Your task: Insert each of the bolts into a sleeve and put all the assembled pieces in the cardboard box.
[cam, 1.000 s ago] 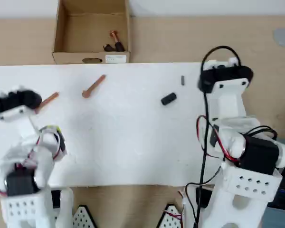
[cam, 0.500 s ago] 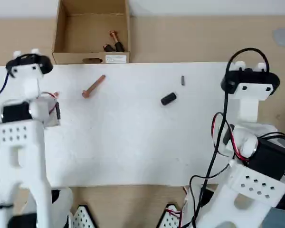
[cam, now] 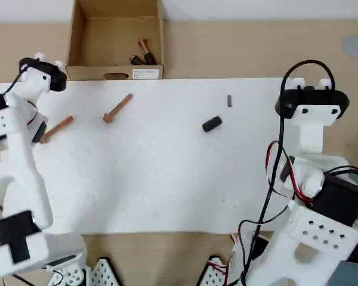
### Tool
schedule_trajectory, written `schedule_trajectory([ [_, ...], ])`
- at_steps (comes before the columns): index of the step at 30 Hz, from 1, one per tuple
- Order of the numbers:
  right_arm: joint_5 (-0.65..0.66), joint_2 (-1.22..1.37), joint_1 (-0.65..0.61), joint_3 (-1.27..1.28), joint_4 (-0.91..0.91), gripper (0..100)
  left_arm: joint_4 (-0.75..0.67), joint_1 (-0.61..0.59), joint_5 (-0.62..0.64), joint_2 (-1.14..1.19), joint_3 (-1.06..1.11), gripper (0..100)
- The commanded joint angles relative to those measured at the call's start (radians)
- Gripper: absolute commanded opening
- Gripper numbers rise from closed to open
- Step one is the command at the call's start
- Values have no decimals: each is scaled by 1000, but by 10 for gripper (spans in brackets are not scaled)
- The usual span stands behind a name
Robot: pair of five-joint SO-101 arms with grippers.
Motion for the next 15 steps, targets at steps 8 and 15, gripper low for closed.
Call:
schedule_trajectory([
  [8,15,-19,5,2,15,12,2,-2,-190,228,-270,63],
  [15,12,-19,5,2,15,12,2,6,-196,312,-328,152],
])
